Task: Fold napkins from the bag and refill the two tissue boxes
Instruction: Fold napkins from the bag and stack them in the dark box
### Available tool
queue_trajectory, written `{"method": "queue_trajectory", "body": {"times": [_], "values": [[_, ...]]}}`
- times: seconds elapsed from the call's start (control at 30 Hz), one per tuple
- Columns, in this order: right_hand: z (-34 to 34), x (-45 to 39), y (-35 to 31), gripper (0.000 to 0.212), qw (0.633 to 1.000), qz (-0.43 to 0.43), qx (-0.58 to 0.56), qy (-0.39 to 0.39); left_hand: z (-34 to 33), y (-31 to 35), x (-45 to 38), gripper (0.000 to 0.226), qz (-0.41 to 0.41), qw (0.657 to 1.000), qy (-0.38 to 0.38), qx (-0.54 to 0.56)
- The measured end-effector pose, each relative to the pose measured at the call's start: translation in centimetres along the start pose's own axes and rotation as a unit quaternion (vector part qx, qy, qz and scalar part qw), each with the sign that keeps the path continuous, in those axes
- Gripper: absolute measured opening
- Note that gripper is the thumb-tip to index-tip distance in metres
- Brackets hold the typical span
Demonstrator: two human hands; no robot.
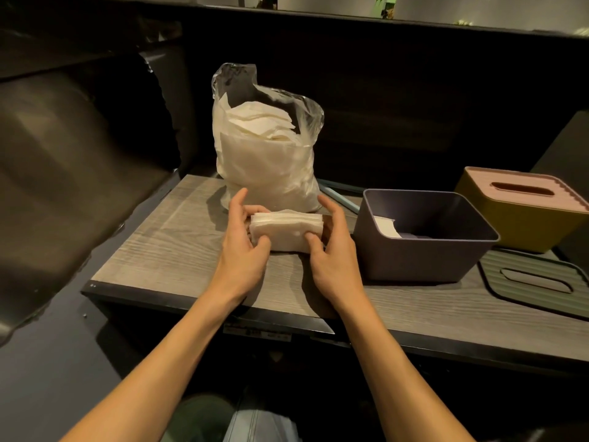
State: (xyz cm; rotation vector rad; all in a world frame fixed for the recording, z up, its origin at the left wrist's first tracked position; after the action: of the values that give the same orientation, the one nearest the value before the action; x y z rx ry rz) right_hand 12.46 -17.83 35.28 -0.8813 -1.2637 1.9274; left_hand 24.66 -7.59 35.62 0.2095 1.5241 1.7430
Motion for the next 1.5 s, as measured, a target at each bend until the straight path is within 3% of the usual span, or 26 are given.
{"method": "queue_trajectory", "body": {"times": [0.2, 0.4, 0.73, 1.0, 1.33, 1.5], "values": [[-0.2, -0.2, 0.3, 0.052, 0.999, -0.002, 0.031, -0.006, 0.4, -0.1, 0.0, 0.097, 0.037, 0.999, -0.025, 0.000], [-0.1, -0.2, 0.1, 0.029, 0.997, 0.015, 0.067, 0.025, 0.5, -0.9, 0.1, 0.086, 0.052, 0.998, 0.018, -0.002], [1.8, 1.7, -2.7, 0.027, 0.981, 0.118, 0.151, 0.036, 1.8, 1.2, 0.3, 0.054, 0.053, 0.998, 0.006, 0.035], [6.1, 3.2, -5.8, 0.021, 0.963, 0.166, 0.205, 0.062, 1.2, 5.1, 0.6, 0.047, 0.013, 0.997, -0.021, 0.079], [14.9, 2.3, -6.7, 0.024, 0.952, 0.127, 0.258, 0.105, -4.4, 10.1, -1.5, 0.041, -0.025, 0.989, -0.136, 0.054], [16.9, 1.8, -5.7, 0.035, 0.945, 0.118, 0.280, 0.118, -7.4, 11.6, -3.1, 0.037, -0.060, 0.984, -0.170, 0.009]]}}
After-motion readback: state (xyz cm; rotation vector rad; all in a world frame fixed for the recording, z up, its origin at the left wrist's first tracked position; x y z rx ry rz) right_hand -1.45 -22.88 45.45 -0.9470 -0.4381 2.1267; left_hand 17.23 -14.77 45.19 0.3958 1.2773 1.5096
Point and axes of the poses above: each hand's wrist, its own x-axis away from the middle knuckle, its own z-axis out of the back of the hand, y = z × x, the point moved 1 cm from there along -x, towards the middle knuckle, and after that the axes turned 5 degrees about -z, right-handed, at the moved point
